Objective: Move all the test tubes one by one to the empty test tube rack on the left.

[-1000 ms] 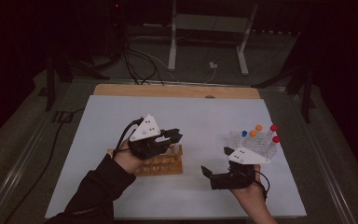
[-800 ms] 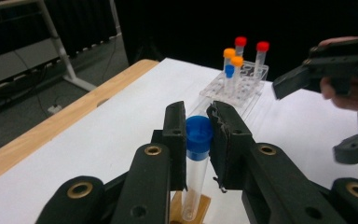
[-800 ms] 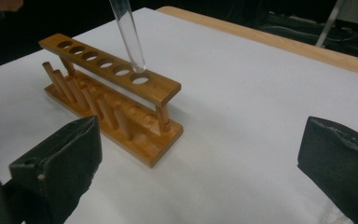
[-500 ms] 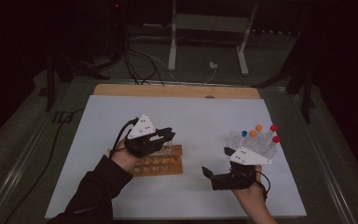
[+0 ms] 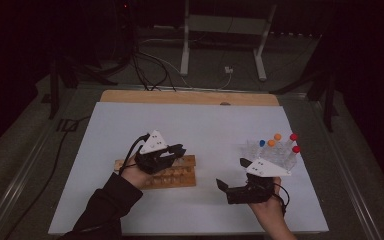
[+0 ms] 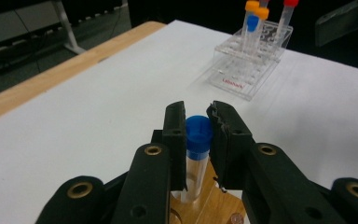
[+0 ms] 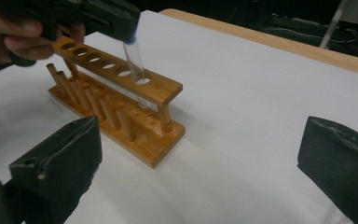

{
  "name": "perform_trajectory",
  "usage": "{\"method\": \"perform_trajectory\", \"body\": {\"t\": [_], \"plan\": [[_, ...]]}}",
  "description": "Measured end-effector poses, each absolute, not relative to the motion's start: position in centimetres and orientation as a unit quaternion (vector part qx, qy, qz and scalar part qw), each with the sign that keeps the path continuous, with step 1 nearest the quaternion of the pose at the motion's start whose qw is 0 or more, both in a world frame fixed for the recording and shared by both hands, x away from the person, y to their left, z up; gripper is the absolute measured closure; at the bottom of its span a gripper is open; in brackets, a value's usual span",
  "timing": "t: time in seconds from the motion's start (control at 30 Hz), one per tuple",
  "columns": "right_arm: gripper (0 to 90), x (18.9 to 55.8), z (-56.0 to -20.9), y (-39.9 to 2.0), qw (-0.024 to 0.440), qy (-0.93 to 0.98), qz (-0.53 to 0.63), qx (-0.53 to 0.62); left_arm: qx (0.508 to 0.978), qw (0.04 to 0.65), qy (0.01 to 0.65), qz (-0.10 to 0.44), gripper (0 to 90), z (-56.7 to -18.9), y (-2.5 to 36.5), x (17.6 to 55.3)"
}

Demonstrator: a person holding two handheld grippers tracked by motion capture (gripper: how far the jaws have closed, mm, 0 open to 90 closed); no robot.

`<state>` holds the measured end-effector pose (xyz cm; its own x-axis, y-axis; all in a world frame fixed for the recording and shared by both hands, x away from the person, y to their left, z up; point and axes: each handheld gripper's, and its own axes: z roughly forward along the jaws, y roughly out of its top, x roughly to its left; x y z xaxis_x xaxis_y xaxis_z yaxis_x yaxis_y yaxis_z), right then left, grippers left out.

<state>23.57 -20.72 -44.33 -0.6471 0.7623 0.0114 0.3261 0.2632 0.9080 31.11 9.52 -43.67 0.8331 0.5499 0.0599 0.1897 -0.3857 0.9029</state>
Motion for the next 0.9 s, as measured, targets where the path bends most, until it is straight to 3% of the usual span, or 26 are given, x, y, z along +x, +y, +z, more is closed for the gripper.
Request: {"method": "perform_trajectory", "body": {"t": [0.9], "plan": [[0.0, 23.7, -43.5, -21.2, 0.217, 0.762, 0.498, 0.353, 0.826, 0.483, 0.239, 0.169, 77.2, -45.6, 9.1, 31.4]]}}
